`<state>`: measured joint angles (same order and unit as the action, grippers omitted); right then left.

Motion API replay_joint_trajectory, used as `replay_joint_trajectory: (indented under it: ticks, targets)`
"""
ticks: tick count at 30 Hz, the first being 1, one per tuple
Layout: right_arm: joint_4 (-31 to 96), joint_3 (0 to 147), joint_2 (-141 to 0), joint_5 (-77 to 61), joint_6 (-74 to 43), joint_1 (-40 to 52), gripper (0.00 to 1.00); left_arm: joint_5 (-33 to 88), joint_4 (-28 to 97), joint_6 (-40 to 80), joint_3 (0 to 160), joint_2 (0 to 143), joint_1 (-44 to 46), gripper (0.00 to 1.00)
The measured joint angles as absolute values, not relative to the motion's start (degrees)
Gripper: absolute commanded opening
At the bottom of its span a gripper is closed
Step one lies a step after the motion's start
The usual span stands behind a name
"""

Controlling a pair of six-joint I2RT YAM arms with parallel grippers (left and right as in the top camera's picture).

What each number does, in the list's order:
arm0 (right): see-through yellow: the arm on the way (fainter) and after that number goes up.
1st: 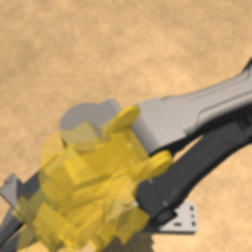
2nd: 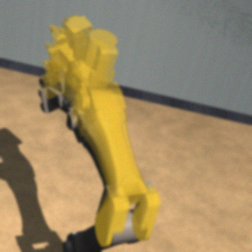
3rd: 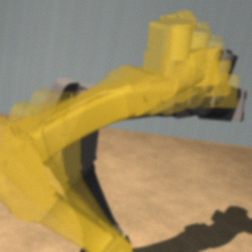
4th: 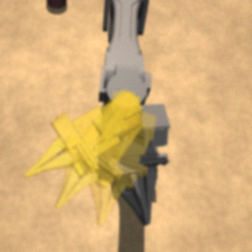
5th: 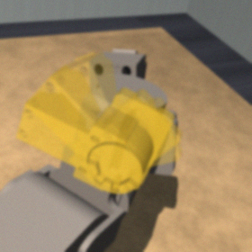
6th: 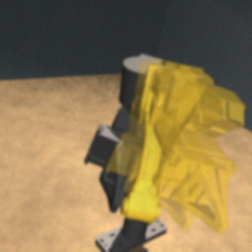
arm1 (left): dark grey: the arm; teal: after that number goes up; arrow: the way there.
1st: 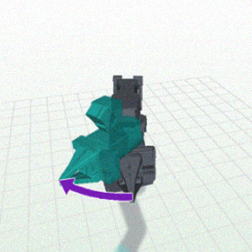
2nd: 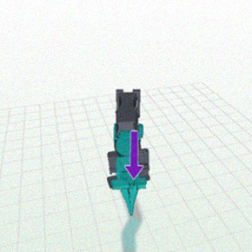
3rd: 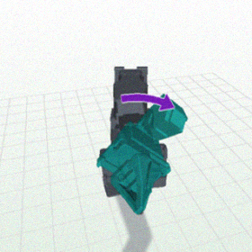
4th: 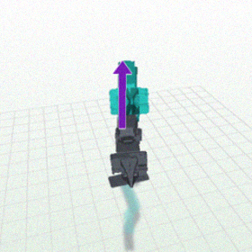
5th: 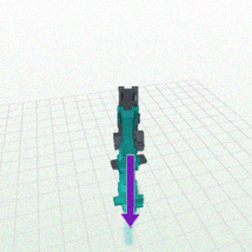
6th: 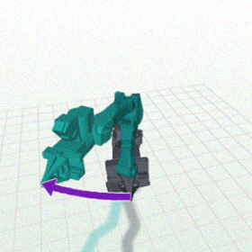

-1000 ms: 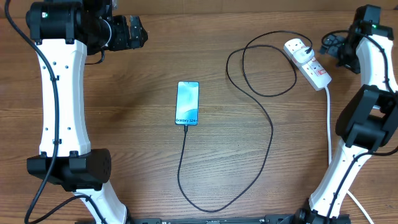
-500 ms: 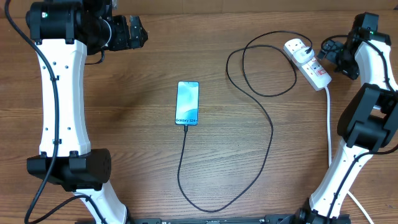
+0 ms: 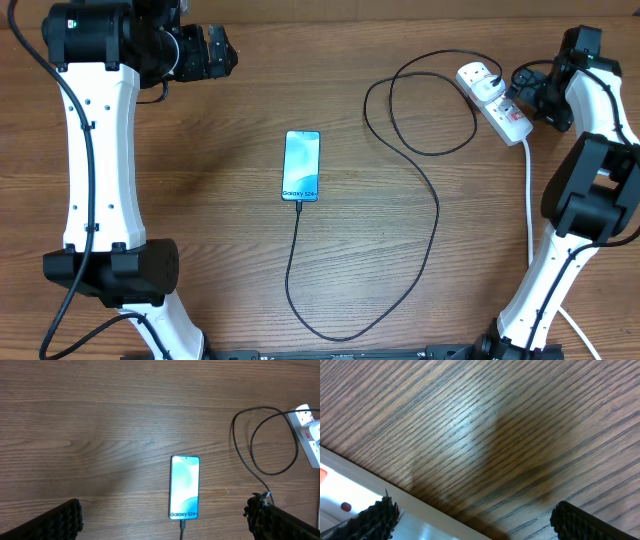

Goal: Plug charger to phone and switch on socket

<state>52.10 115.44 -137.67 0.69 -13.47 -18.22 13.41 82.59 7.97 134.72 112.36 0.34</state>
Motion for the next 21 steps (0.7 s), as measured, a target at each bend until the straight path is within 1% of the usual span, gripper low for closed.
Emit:
replay_joint_trajectory:
  ticks: [11,21]
  targets:
    - [52.1,115.4,-137.7,1.0,-13.5,-18.0,1.00,13.4,82.6,8.0,134.7,112.4,0.3,1.00]
    - [51.7,115.4,-137.7,-1.5,-13.2,-17.7,1.00,13.4,82.6,8.0,134.7,112.4,0.3,1.00]
